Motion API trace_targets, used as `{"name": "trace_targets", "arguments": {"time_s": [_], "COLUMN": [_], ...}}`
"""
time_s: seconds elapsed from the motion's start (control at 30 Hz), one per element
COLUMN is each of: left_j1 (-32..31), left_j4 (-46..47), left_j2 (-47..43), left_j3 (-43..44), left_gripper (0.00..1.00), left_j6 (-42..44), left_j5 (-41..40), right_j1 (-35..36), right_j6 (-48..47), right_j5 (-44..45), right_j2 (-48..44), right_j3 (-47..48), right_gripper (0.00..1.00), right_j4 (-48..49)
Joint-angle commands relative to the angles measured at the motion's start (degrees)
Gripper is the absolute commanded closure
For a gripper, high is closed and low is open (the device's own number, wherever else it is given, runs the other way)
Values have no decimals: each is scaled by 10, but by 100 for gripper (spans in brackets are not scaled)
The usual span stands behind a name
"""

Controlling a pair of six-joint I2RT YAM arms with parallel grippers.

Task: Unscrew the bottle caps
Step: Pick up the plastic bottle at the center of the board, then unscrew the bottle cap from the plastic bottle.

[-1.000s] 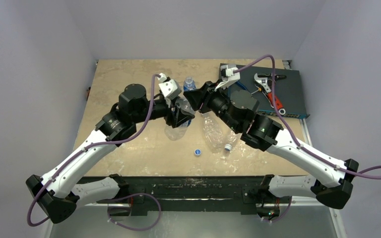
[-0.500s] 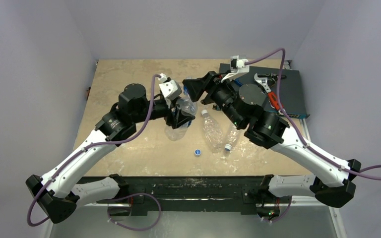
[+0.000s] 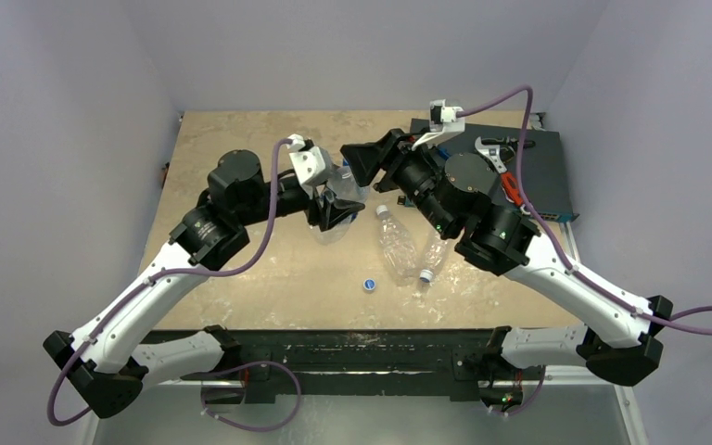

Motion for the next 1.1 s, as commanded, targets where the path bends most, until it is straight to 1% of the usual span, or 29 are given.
{"name": "trace_targets", "arguments": {"time_s": [0.0, 0.13, 0.2, 0.33, 0.47, 0.6, 0.63, 0.77, 0.93, 0.97, 1.03, 1.07], "left_j1": [-1, -1, -1, -1, -1, -1, -1, -2, -1, -1, -1, -1], "left_j4": [28, 26, 28, 30, 31, 35, 36, 44, 45, 45, 46, 46], "left_j2": [-16, -17, -17, -16, -17, -19, -20, -21, -20, -19, -19, -18], "left_j3": [29, 29, 29, 29, 29, 28, 28, 26, 27, 27, 28, 30], "left_gripper": [58, 58, 58, 58, 59, 60, 60, 61, 62, 62, 62, 62], "left_j6": [44, 42, 36, 27, 26, 24, 23, 12, 0, -1, -6, -8], "left_j5": [20, 16, 16, 9, 4, -1, -3, -6, -8, -7, -6, -5], "right_j1": [2, 2, 3, 9, 16, 18, 17, 17, 18, 18, 18, 18], "right_j6": [-3, -2, -3, -10, -21, -24, -24, -24, -29, -29, -30, -31], "right_j5": [1, -14, -18, -21, -20, -17, -14, -11, -12, -9, -8, -8], "right_j2": [-10, -15, -16, -16, -13, -16, -18, -22, -23, -25, -29, -29], "right_j3": [12, 8, 6, 2, 1, -6, -8, -14, -17, -20, -22, -22], "right_gripper": [44, 52, 54, 54, 49, 48, 49, 59, 59, 63, 74, 82], "right_j4": [22, 37, 40, 46, 45, 43, 43, 41, 41, 42, 46, 46]}}
